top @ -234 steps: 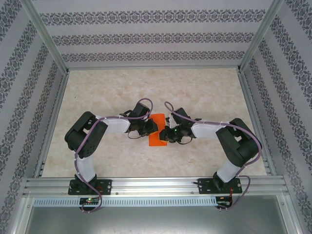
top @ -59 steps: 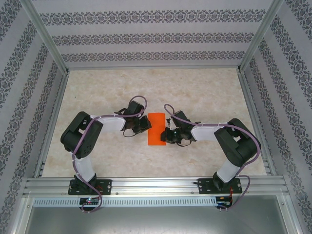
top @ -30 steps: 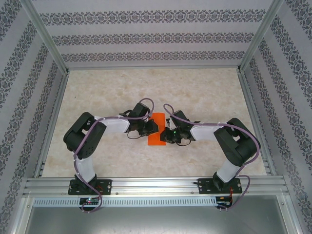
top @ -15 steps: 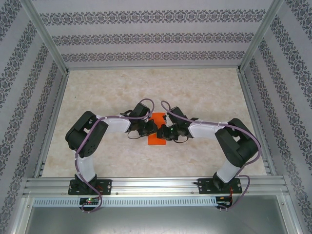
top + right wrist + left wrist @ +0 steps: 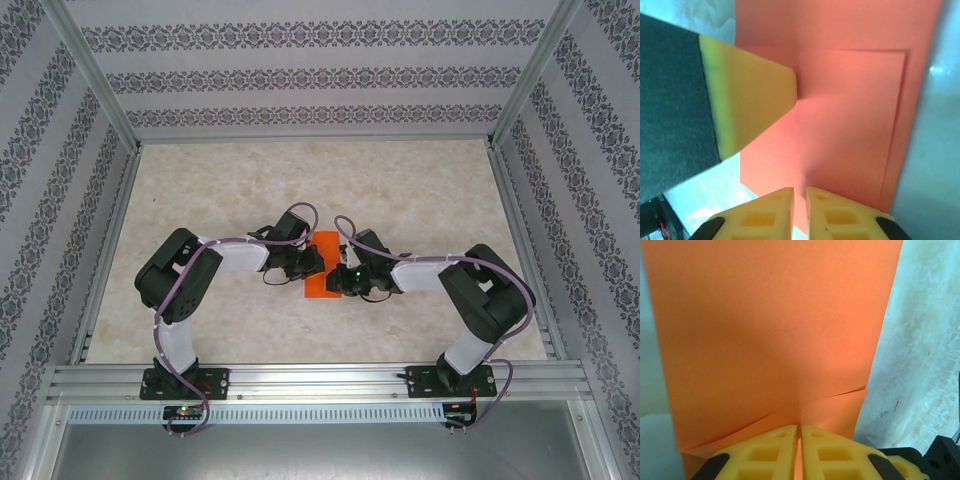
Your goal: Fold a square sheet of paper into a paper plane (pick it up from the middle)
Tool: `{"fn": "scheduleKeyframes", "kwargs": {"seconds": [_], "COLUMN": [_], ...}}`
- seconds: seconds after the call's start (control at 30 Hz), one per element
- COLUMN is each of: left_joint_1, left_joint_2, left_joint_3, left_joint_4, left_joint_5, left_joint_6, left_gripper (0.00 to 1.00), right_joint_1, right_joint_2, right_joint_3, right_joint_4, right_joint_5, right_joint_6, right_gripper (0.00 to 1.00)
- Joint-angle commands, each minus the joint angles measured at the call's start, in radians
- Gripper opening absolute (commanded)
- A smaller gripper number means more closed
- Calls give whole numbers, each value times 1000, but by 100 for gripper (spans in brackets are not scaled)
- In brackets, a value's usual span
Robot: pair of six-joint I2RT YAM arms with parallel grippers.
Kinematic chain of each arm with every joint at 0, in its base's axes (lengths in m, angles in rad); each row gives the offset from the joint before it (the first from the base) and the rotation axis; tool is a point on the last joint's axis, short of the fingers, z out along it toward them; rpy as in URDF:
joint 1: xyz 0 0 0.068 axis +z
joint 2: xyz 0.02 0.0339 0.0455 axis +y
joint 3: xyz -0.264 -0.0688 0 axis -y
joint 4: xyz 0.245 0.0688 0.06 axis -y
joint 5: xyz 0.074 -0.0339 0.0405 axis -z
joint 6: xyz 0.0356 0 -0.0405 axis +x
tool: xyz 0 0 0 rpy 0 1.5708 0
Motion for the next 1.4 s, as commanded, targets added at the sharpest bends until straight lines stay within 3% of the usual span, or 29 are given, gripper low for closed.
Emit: {"fn": "scheduleKeyframes", "kwargs": {"seconds": [0.0,0.23,0.47,0.53,0.7,1.37], "left_joint_1": [4,4,-2,-1,-1,8], "left_joint_2": [28,23,-24,-48,-82,-40], "left_joint_3": [7,8,50,64,90,73], "left_joint_4": [-68,-70,-75,-80,-108,-177], "left_joint_5": [-85,-84,-46,-45,-53,-125], "left_joint_6": [18,21,67,64,69,107], "left_gripper": [12,13,17,18,19,17], "right_joint_1": [-12,-43,-71,-76,-88,-86], "right_joint_2": [-23,-119,-281,-264,-146,17], "right_joint_3": [-81,-130,-68,-28,30,118], "right_joint_4": [-87,-140,-162,-186,-147,-73], "right_joint_5": [-13,-4,128,146,115,76], "right_joint_6": [21,20,51,18,2,-3], "right_gripper": [16,17,23,30,37,41]}}
